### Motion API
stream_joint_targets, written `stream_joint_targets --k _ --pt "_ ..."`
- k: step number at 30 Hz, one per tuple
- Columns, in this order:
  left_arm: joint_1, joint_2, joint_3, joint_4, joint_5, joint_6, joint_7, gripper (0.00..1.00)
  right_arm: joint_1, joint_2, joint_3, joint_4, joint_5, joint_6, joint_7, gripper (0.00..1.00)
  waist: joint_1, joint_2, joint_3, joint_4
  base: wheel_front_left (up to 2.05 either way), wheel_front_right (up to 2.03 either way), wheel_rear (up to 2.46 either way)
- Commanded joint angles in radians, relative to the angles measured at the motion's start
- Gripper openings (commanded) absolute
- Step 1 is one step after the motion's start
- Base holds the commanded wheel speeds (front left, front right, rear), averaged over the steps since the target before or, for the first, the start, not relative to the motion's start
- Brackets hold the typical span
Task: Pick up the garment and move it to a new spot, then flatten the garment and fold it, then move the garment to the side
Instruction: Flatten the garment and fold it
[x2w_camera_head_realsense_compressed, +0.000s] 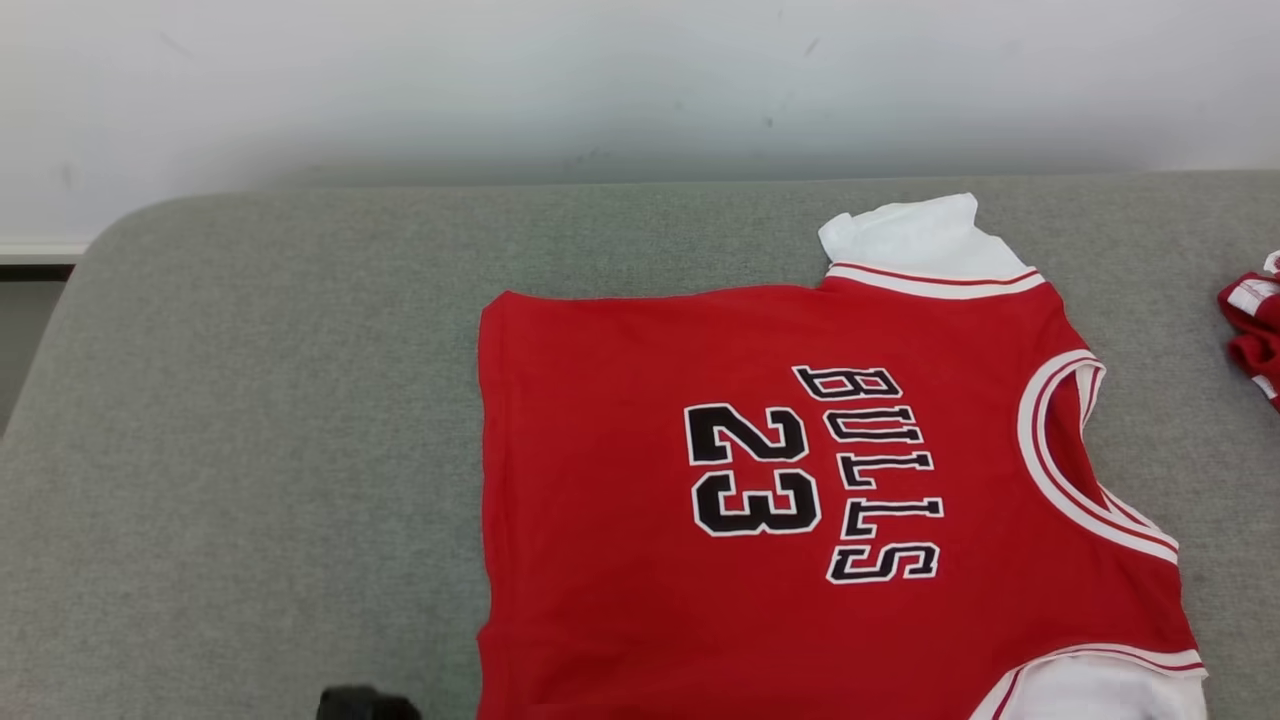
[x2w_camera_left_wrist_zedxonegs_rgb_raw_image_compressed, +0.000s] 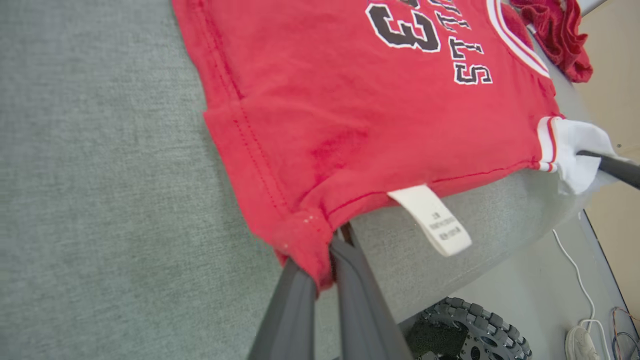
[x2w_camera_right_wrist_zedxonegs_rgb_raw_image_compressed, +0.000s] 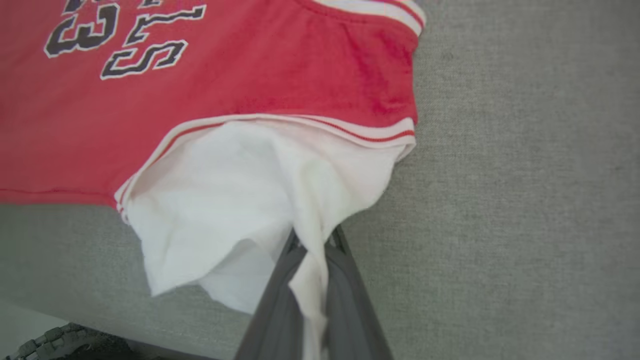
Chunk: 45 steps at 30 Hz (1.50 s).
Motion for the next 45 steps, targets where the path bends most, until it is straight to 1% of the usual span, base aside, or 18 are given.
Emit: stream_joint_targets --k 1,4,8,10,12,14,15,16,17,18,22,27,31,35,39,42,45 --pt "-0.031 0.016 0.006 -0.01 -0.017 -0.001 0.025 0.0 -0.038 -0.018 -0.007 -0.013 0.0 0.0 0.021 0.0 0.0002 -0.0001 0.005 0.006 0.0 0.0 0.0" --pt "-0.101 0.027 0.016 -0.026 -0.032 -0.005 0.099 0.0 -0.11 -0.045 -0.009 -0.033 0.009 0.0 0.084 0.0 0.0002 -0.0001 0.018 0.018 0.0 0.0 0.0" --pt "-0.212 0.024 0.035 -0.023 -0.072 -0.012 0.193 0.0 -0.237 -0.081 -0.011 -0.048 -0.002 0.0 0.163 0.0 0.0002 -0.0001 0.052 0.035 0.0 0.0 0.0" --pt "-0.267 0.004 0.048 -0.012 -0.1 -0.011 0.233 0.0 -0.299 -0.087 -0.014 -0.039 -0.013 0.0 0.202 0.0 0.0002 -0.0001 0.078 0.043 0.0 0.0 0.0" --pt "-0.326 0.001 0.056 0.01 -0.101 -0.011 0.266 0.0 -0.36 -0.091 -0.011 -0.022 -0.026 0.0 0.233 0.0 0.0002 -0.0001 0.105 0.05 0.0 0.0 0.0" --pt "-0.375 -0.016 0.058 0.042 -0.104 -0.016 0.284 0.0 -0.419 -0.084 -0.008 0.003 -0.042 0.0 0.251 0.0 0.0002 -0.0001 0.13 0.057 0.0 0.0 0.0" --pt "-0.4 -0.021 0.055 0.061 -0.099 -0.02 0.291 0.0 -0.448 -0.078 -0.01 0.019 -0.054 0.0 0.251 0.18 0.0002 -0.0001 0.14 0.059 0.0 0.0 0.0" --pt "-0.421 -0.031 0.054 0.08 -0.095 -0.021 0.296 0.13 -0.474 -0.074 -0.006 0.034 -0.064 0.0 0.245 0.49 0.0002 -0.0001 0.149 0.06 0.0 0.0 0.0" --pt "-0.437 -0.043 0.053 0.1 -0.097 -0.021 0.297 0.47 -0.493 -0.067 -0.002 0.051 -0.073 0.0 0.241 1.0 0.0002 -0.0001 0.155 0.061 0.0 0.0 0.0" --pt "-0.449 -0.055 0.052 0.119 -0.104 -0.025 0.298 1.0 -0.51 -0.057 -0.003 0.066 -0.08 0.0 0.231 1.0 0.0002 -0.0001 0.158 0.06 0.0 0.0 0.0" --pt "-0.456 -0.068 0.052 0.163 -0.112 -0.037 0.282 1.0 -0.54 -0.044 0.002 0.096 -0.095 0.0 0.168 1.0 0.0002 -0.0001 0.152 0.052 0.0 0.0 0.0" --pt "-0.387 -0.039 0.087 0.144 -0.099 -0.019 0.208 1.0 -0.471 -0.044 -0.022 0.086 -0.085 0.0 0.089 1.0 0.0002 -0.0001 0.102 0.031 0.0 0.0 0.0" --pt "-0.312 -0.012 0.086 0.081 -0.081 0.005 0.178 1.0 -0.385 -0.057 -0.034 0.059 -0.068 0.0 0.09 1.0 0.0002 -0.0001 0.075 0.019 0.0 0.0 0.0" --pt "-0.275 -0.009 0.067 0.054 -0.066 0.018 0.175 1.0 -0.342 -0.06 -0.041 0.058 -0.082 0.0 0.089 1.0 0.0002 -0.0001 0.083 0.016 0.0 0.0 0.0" --pt "-0.277 -0.025 0.046 0.061 -0.061 0.019 0.178 1.0 -0.332 -0.067 -0.037 0.08 -0.119 0.0 0.074 1.0 0.0002 -0.0001 0.112 0.024 0.0 0.0 0.0" --pt "-0.302 -0.036 0.039 0.081 -0.053 0.009 0.173 1.0 -0.356 -0.059 -0.03 0.103 -0.132 0.0 0.065 1.0 0.0002 -0.0001 0.134 0.032 0.0 0.0 0.0" --pt "-0.321 -0.06 0.031 0.107 -0.062 -0.003 0.17 1.0 -0.383 -0.055 -0.01 0.128 -0.136 0.0 0.068 1.0 0.0002 -0.0001 0.152 0.039 0.0 0.0 0.0"
